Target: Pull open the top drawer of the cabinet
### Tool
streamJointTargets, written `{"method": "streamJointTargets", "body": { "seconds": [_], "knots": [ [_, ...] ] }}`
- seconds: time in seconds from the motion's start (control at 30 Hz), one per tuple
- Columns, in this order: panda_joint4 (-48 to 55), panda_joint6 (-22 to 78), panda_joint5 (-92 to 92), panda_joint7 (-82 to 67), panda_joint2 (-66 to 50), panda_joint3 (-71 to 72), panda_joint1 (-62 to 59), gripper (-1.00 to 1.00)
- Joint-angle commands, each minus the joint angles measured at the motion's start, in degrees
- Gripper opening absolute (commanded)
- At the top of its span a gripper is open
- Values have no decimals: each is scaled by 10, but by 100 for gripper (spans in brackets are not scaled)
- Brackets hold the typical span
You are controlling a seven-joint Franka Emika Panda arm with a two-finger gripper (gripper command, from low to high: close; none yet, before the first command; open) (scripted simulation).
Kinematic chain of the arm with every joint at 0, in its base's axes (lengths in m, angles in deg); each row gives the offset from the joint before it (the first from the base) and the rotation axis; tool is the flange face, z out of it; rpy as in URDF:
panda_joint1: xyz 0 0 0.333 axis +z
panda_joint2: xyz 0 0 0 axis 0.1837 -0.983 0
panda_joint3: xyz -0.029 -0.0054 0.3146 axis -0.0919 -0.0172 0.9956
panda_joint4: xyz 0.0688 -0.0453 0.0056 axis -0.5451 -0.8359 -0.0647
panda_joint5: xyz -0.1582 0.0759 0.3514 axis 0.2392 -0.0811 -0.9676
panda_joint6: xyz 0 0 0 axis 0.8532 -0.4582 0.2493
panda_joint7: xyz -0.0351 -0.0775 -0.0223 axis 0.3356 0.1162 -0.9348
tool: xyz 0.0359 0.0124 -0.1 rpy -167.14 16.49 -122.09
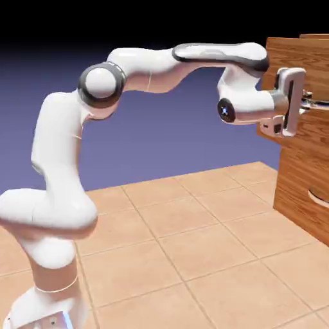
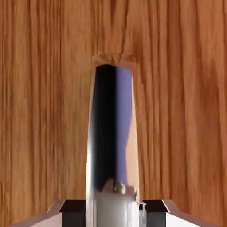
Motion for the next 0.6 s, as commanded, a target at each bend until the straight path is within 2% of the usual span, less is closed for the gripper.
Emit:
{"method": "streamJointTargets", "body": {
  "seconds": [0.0, 0.3, 0.57],
  "knots": [
    [-16, 1, -7, -16, -12, -16, 21, -100],
    [-112, 9, -54, -120, -84, -174, 208, -100],
    [-175, 23, -47, -104, -70, -336, 372, -100]
  ]
}}
